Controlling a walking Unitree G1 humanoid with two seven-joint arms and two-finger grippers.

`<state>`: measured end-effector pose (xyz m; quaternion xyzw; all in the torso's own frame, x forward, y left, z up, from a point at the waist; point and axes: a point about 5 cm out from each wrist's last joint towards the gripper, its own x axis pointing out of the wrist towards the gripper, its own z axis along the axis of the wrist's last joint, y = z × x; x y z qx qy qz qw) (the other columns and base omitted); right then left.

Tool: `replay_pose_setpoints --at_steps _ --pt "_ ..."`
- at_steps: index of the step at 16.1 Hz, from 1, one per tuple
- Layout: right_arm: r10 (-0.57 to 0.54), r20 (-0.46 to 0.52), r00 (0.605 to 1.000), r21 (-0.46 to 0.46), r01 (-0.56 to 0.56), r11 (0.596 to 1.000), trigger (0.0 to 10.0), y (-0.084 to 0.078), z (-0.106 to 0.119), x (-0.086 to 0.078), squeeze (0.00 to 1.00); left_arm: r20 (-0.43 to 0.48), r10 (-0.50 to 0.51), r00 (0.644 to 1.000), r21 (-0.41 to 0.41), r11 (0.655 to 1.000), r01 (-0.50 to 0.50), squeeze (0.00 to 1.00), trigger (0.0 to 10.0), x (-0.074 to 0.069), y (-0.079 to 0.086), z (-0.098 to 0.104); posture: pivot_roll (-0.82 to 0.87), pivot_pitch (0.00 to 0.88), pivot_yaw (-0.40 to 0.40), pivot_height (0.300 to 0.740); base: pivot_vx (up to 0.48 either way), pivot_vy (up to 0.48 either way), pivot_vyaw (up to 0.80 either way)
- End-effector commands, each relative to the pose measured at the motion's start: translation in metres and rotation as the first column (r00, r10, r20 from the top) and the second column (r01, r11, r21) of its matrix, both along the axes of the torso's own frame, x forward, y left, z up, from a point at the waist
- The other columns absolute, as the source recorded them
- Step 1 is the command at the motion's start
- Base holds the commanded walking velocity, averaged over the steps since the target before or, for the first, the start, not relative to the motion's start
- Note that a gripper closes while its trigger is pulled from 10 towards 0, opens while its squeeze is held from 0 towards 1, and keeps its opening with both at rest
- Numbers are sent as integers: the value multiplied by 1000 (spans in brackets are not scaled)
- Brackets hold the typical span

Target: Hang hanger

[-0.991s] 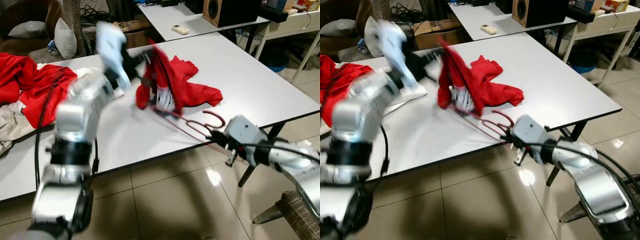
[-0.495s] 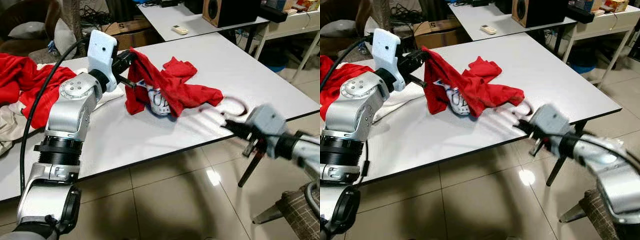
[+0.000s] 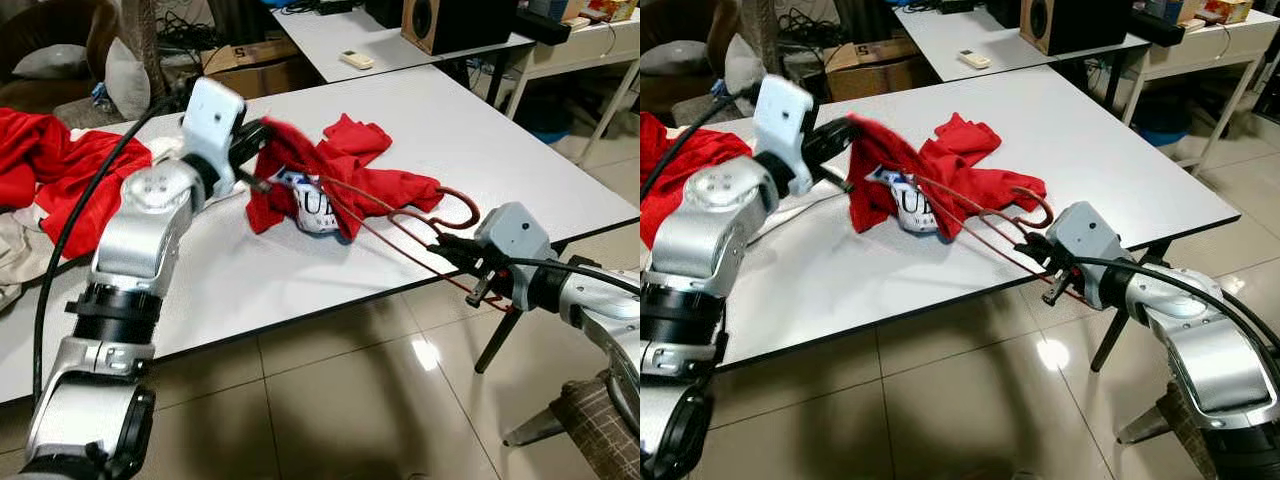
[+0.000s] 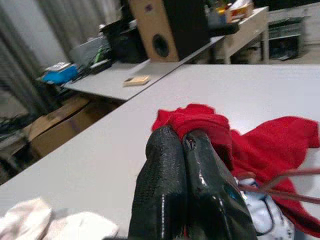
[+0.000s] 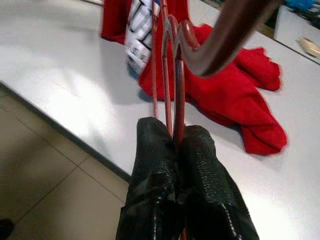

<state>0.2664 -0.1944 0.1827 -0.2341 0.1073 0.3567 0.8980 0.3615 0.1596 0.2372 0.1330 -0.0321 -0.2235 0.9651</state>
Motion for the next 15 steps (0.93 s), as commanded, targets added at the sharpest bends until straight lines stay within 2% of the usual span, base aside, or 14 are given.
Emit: replay_pose_setpoints --at_steps 1,3,7,10,12,15 --pt "68 6 998 14 -68 998 10000 9 2 -4 0 10 29 1000 -8 1000 -29 0 0 0 6 1 -172 0 87 740 0 0 0" --pt "138 -46 989 8 -138 990 10000 18 -7 -14 0 -1 14 1000 -37 999 -14 0 0 -1 1 -2 -176 0 88 740 0 0 0" --pt "154 -63 986 -4 -154 988 10000 13 -4 -19 0 -6 31 1000 -47 998 -31 0 0 1 1 -9 -188 0 93 740 0 0 0" --pt "56 31 998 -2 -56 998 10000 -2 12 -13 0 -20 51 999 -47 998 -52 0 0 -1 3 -17 -196 0 89 740 0 0 0" --pt "-5 51 999 -14 6 1000 10000 -8 16 -6 0 -39 30 999 -29 999 -32 0 0 -3 0 -23 -197 0 87 740 0 0 0" --pt "-26 45 999 -18 27 999 10000 -5 10 0 0 -44 -11 999 -38 999 10 0 0 -6 -8 -23 -193 0 83 740 0 0 0"
